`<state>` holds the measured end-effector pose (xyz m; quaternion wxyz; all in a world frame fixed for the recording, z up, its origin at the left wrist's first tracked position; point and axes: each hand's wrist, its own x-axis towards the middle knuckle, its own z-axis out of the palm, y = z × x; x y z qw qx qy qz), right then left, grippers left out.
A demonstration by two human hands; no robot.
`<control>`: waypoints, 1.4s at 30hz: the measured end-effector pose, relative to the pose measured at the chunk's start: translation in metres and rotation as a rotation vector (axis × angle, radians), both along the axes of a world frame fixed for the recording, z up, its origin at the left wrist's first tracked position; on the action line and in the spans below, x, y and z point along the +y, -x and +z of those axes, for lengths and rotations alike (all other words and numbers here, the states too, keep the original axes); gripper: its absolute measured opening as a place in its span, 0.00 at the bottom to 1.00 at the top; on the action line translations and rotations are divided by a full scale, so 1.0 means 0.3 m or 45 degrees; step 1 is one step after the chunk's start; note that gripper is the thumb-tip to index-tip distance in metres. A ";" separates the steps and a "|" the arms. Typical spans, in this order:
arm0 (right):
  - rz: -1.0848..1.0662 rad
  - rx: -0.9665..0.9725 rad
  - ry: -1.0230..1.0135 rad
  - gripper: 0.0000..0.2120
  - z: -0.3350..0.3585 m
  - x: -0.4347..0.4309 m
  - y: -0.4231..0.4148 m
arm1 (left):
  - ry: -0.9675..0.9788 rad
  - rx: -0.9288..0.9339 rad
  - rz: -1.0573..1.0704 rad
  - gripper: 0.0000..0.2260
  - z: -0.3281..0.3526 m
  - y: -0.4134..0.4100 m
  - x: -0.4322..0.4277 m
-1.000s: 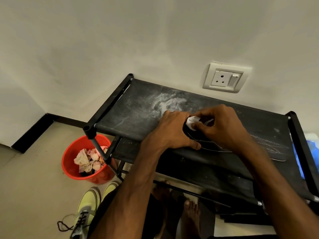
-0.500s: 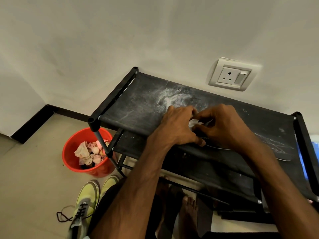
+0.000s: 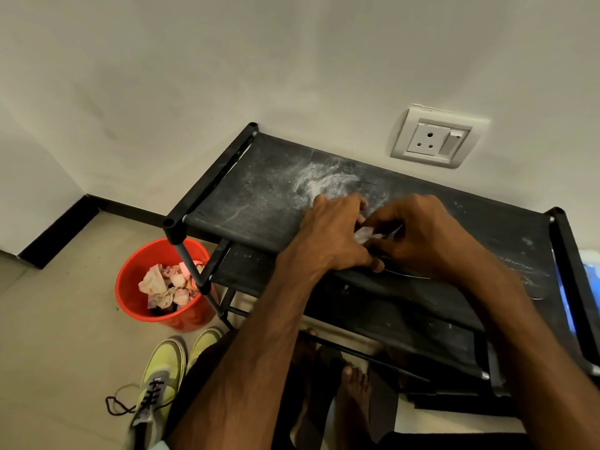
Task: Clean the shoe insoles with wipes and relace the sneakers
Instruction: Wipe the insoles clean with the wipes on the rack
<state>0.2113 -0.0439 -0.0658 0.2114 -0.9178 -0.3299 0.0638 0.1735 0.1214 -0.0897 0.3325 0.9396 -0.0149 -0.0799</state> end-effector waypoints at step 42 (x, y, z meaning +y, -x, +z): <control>-0.080 0.134 -0.094 0.13 0.006 -0.009 0.035 | 0.310 -0.140 0.234 0.10 -0.059 -0.048 0.033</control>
